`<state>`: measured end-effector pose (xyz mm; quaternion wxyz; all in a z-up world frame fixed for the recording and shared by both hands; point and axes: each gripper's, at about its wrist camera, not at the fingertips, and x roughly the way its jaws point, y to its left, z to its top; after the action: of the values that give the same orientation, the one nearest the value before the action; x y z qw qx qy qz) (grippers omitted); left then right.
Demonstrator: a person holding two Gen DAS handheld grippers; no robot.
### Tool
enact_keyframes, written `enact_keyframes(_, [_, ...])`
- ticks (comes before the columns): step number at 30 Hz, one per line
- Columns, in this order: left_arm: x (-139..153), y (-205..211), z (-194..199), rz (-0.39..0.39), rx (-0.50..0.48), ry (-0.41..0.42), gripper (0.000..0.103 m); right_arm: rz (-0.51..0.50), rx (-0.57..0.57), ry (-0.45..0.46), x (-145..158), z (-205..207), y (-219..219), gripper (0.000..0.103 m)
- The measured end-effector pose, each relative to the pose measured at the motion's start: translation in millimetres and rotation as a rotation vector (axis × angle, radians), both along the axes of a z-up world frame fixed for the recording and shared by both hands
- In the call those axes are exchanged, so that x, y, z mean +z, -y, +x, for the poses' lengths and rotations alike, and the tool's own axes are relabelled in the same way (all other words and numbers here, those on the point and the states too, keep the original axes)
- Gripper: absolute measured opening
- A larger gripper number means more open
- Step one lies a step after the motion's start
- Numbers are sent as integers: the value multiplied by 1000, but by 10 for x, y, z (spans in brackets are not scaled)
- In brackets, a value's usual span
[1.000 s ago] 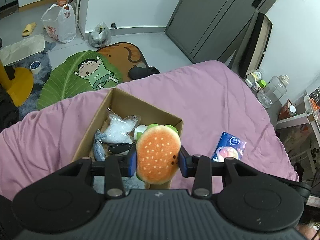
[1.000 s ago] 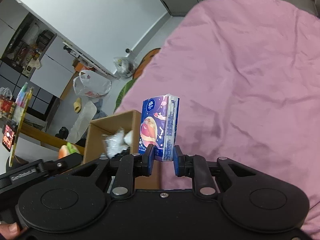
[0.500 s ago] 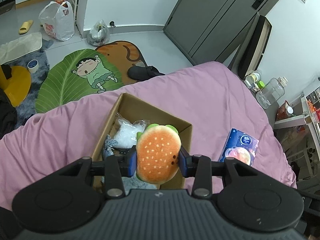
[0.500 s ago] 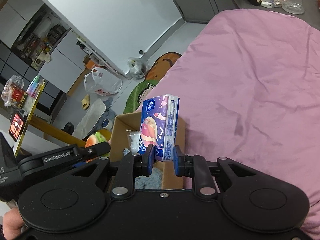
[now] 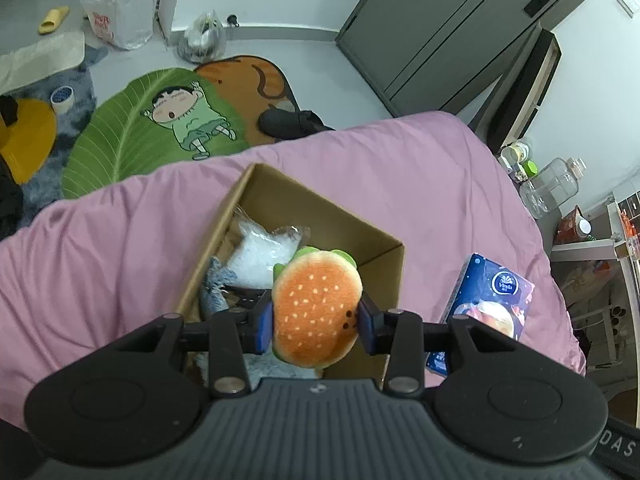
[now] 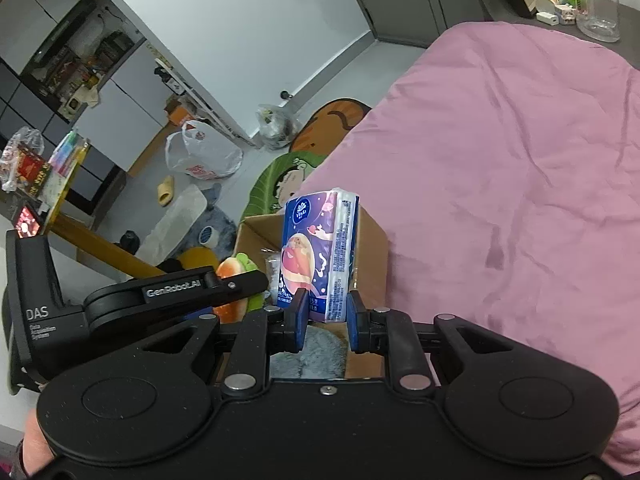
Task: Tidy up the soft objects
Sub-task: 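Lower the hamburger plush into the box with the left tool while the right tool carries the tissue pack over, then open the left tool and drop the tissue pack into the box with the right tool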
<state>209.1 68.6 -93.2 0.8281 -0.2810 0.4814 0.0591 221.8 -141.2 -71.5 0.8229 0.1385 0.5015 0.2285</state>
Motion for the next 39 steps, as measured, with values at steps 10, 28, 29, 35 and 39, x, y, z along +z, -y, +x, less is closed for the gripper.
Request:
enact_keyframes(10, [-307, 157, 138, -61, -31, -51, 41, -37, -59, -14, -32, -23, 68, 20])
enact_keyframes(28, [-165, -48, 74, -126, -7, 43, 69, -53, -30, -22, -63, -9, -224, 20])
enact_keyframes(29, [-153, -75, 58, -124, -4, 44, 69, -57, -27, -23, -70, 0, -255, 20])
enact_keyframes(35, [-55, -254, -72, -99, 28, 49, 69, -66, -4, -43, -148, 71, -468, 20])
enact_keyframes(39, [-6, -378, -177, -88, 43, 52, 69, -68, -9, -56, -206, 126, -560, 20])
